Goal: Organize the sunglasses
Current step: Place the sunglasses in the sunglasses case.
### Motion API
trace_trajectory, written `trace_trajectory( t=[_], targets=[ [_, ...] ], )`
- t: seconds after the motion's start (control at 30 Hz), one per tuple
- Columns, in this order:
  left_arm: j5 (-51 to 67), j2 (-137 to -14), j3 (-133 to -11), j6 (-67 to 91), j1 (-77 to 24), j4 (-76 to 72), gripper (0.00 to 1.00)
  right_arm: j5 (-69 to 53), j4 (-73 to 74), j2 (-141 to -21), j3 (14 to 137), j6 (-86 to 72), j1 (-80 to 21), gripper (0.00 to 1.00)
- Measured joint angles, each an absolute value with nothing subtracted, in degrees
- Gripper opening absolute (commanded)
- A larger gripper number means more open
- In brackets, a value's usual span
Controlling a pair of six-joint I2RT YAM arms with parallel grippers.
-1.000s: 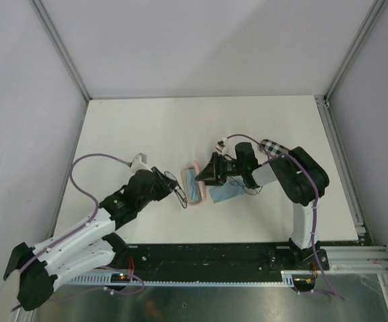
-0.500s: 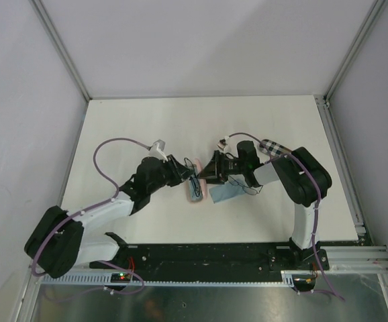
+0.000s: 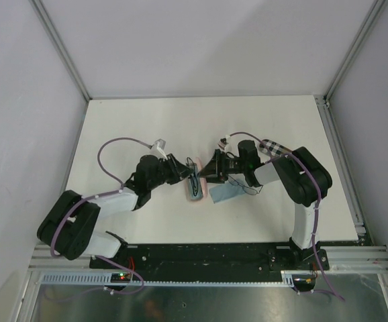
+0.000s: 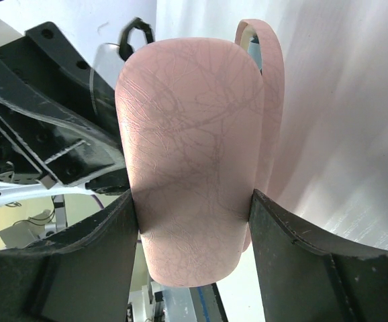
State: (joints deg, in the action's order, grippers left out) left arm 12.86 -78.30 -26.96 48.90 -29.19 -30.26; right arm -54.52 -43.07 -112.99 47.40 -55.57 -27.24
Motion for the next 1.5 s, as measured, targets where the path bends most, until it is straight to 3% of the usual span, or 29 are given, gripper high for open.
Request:
trace_trajectory(
  t=[0.47, 0.8, 1.03, 1.2, 1.4, 1.5],
  targets=[
    [18.94, -85.67, -25.28, 50.09, -28.93, -39.9, 0.3, -54.74, -45.39, -113.01, 47.4, -57.06, -27.24, 0.46],
    [18.24, -91.57, -25.45, 49.23, -28.84, -42.3, 0.41, -54.89, -44.64, -113.16, 47.37, -56.95, -27.24, 0.45],
    [17.32, -93.08, -25.89, 48.31, -28.84, -41.41, 0.55, -54.5, -43.7, -113.62, 47.37, -56.88, -27.24, 0.45],
    [16.56, -91.26, -27.03, 46.44, -28.84, -37.1, 0.62, -54.46, -43.64, -113.62, 47.37, -56.71, -27.24, 0.46],
    [14.85, -86.7, -30.22, 43.03, -28.84, -28.45, 0.76, -54.28, -43.22, -113.62, 47.37, -55.53, -27.24, 0.45],
    [13.93, -84.75, -31.62, 41.45, -28.84, -24.86, 0.76, -54.28, -42.92, -113.62, 47.37, -55.29, -27.24, 0.45]
  ],
)
